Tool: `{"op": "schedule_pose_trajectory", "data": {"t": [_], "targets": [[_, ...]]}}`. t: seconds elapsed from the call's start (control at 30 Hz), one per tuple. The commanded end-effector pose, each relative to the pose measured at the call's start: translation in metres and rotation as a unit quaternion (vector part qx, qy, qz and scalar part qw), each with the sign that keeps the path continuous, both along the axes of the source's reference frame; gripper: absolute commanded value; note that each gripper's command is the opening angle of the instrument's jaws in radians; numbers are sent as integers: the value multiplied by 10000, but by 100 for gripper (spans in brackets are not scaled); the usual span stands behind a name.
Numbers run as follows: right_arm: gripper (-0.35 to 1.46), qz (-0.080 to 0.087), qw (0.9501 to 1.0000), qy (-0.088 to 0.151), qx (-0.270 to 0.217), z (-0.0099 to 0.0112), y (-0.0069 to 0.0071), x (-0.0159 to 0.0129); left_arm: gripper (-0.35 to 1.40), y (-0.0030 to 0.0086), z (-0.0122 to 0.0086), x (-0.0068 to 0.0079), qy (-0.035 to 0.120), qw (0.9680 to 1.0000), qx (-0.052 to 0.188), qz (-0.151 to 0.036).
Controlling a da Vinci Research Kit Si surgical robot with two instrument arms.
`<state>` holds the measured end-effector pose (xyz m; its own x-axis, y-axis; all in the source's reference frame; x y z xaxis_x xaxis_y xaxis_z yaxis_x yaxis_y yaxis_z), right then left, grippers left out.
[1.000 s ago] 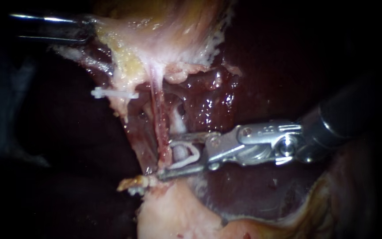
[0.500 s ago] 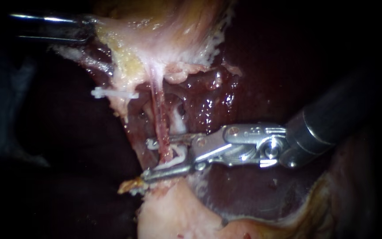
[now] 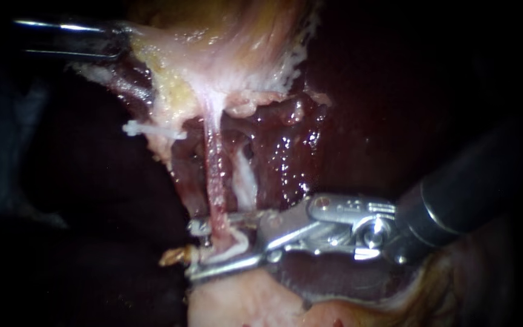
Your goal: Clipping first clip right tube
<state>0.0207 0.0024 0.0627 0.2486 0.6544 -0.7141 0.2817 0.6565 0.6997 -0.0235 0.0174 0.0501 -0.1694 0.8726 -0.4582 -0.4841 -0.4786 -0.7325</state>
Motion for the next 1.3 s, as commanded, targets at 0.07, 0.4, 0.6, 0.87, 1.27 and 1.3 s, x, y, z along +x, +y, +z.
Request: {"op": "schedule_pose_trajectory", "data": {"t": [0.07,0.4,0.6,0.87,1.27,1.3], "targets": [[46,-28,10000,69,4,-8,-1,2,-35,0,0,0,-1,10000,0,-2],[36,-20,9999,51,97,-8,5,-2,-35,0,0,0,-1,10000,0,-1],[7,54,9998,-32,194,-6,8,-7,-35,0,0,0,-1,10000,0,-1],[-35,64,9964,-302,791,-3,12,-15,-35,0,1,0,0,10000,-2,-2],[-35,-37,9958,-510,760,2,11,-19,-35,0,1,0,0,10000,-2,-2],[-35,-38,9958,-510,760,2,11,-19,-35,0,1,0,0,10000,-2,-3]]}}
